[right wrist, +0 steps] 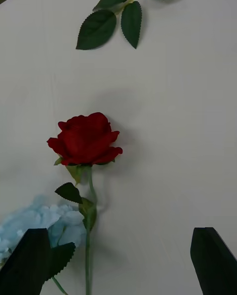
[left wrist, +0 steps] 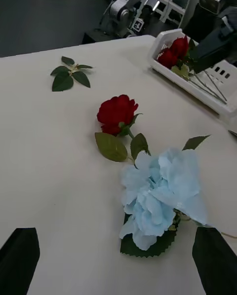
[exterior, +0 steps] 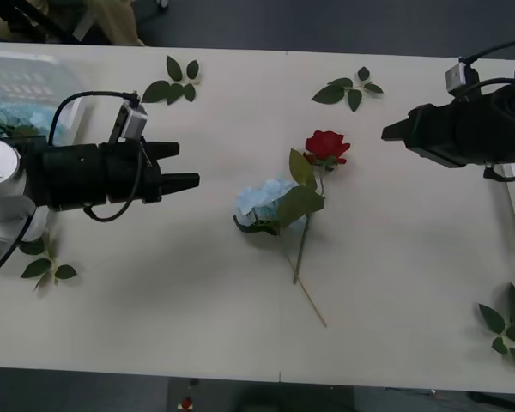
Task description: Put the red flowers into the right box and the blue flowers into the left box
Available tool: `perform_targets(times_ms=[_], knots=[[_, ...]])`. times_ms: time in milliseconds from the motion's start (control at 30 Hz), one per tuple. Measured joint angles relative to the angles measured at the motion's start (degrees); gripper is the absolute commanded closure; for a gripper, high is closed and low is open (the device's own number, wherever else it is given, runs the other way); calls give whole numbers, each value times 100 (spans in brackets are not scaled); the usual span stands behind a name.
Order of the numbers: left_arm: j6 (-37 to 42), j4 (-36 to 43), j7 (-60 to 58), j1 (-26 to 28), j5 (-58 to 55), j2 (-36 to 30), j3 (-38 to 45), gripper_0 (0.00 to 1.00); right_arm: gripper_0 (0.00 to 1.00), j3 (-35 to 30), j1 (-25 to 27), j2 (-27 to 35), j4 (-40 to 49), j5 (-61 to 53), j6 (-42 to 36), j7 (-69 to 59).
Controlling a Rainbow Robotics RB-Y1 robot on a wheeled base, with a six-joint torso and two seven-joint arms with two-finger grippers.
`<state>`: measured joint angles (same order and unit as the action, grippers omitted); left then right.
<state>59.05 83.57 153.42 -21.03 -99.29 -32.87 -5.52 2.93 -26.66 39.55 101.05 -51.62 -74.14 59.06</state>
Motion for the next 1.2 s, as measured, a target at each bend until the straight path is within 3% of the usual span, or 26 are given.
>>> perform_targets(times_ms=[200,700,900,1200], knots=[[-375,832,0,499,-444,-140,-160,9,17,672,-303,-74,-336,406,355,0],[-167,843,0,-39,-955,132,-269,9,17,2174,-1032,-78,-1320,753,873,-17],[303,844,0,35,-804,409,-96,9,17,2604,-1201,-128,-1513,792,1030,-36],[1158,845,0,47,-752,652,610,9,17,2666,-1224,-525,-1622,794,1254,-286]])
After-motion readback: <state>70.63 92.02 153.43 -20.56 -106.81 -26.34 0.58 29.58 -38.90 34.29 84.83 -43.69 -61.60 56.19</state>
